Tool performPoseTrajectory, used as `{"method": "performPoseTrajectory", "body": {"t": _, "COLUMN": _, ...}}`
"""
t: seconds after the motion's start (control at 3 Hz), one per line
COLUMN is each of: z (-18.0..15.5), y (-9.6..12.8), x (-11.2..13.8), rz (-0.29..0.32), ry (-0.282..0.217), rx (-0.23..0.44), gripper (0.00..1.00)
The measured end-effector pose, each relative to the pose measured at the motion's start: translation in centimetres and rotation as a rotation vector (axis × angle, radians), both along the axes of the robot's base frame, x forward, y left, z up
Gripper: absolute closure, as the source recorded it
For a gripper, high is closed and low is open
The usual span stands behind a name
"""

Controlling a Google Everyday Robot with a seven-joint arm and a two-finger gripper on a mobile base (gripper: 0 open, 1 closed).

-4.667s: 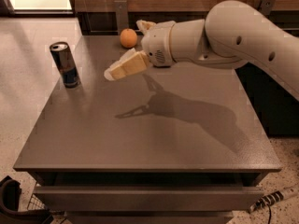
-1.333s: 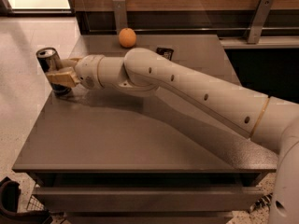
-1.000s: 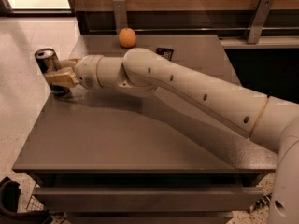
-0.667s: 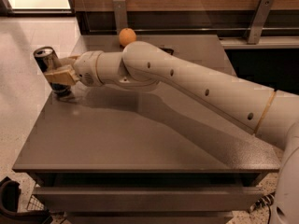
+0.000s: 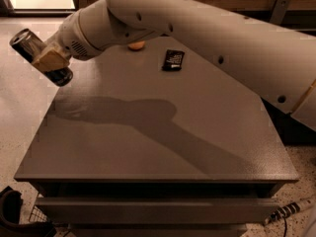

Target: Knock redbull can over

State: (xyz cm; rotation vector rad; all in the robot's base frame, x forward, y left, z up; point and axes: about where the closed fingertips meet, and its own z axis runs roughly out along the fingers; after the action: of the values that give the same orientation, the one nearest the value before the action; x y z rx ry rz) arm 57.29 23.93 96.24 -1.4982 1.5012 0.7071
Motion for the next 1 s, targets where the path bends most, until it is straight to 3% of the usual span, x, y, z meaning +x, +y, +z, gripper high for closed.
{"method": "performPoseTrajectory", "body": {"t": 0.67, "z": 0.3, "y": -5.3, "x": 2.0, "rz": -0.097, "ry": 0.052, "rx": -0.298, "gripper": 1.00}}
{"method": "performPoseTrajectory", "body": {"t": 1.0, "z": -0.3, "y": -6.1, "x": 2.6, "rz": -0.120, "ry": 0.061, "rx": -0.398, "gripper": 1.00}}
